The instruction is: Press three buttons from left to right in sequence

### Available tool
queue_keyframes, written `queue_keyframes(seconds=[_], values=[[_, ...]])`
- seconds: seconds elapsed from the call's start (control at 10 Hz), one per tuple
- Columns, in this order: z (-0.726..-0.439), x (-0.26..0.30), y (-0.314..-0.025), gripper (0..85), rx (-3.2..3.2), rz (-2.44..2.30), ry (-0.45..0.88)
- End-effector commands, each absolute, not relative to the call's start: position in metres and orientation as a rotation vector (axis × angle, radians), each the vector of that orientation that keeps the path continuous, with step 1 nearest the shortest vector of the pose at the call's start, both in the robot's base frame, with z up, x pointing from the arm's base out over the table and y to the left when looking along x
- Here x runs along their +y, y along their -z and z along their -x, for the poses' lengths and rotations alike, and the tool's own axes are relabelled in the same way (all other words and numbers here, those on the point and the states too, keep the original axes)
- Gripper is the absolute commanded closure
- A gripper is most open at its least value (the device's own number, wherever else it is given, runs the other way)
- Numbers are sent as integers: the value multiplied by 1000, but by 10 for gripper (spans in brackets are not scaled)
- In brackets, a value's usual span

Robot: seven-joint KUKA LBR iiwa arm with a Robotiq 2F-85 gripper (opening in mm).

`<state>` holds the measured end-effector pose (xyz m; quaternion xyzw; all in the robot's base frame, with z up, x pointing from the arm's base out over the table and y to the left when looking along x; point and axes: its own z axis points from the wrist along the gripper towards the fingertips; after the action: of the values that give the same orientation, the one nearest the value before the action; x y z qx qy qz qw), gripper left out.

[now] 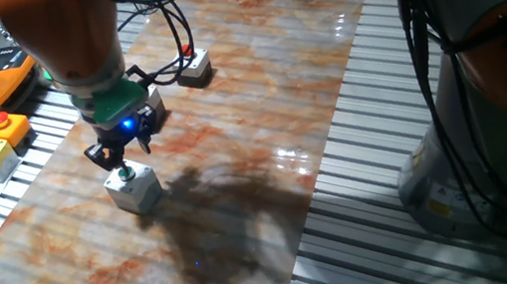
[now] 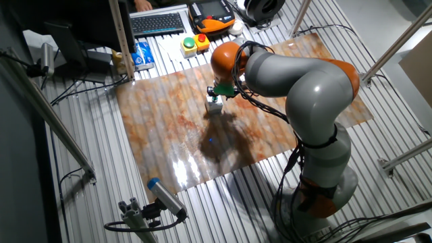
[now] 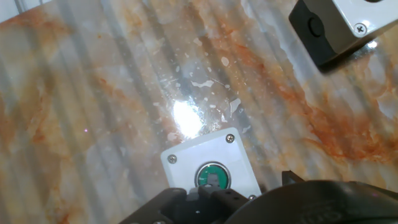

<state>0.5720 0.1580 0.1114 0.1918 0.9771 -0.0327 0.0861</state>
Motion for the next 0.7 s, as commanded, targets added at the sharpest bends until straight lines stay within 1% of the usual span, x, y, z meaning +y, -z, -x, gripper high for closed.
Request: queue_keyframes(seconds=[0.0,0.6], values=[[-573,158,-110,340,2910,-568,96],[-576,155,-107,340,2908,-556,87]])
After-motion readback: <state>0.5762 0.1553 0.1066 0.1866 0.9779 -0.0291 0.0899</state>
